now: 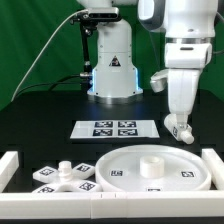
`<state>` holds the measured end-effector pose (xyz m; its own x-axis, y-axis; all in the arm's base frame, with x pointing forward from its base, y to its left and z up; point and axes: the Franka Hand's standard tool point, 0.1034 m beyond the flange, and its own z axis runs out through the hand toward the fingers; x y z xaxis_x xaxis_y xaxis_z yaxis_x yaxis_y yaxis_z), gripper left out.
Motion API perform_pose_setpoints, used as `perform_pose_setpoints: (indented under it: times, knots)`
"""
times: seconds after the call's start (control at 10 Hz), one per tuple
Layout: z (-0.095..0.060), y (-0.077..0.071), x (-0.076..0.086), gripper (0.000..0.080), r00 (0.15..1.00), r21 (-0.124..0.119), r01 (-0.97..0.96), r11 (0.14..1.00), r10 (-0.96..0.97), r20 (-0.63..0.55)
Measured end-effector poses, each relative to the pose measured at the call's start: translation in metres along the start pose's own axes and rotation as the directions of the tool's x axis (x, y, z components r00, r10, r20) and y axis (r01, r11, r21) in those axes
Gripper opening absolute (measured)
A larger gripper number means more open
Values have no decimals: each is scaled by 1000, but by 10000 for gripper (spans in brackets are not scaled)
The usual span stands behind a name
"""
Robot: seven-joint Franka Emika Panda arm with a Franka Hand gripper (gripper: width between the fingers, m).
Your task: Assemble round table
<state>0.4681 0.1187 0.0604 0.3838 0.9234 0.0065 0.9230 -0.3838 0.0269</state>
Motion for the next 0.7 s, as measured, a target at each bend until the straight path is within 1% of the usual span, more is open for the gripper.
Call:
perform_pose_setpoints:
  times: [0.2,0.3,0.4,0.5,0.6,0.7]
  knots:
    - [1,-2,0,649,989,3,-148,989,148,-1]
    - [5,-15,-3,649,935,6,-354,935,354,-10]
    - [12,-34,-9,649,854,24,-520,854,520,10]
    - [14,-42,-10,649,768,33,-640,767,640,13]
    - [19,-47,-13,649,711,45,-703,710,703,15]
    - [18,-45,-12,649,710,44,-704,709,704,14]
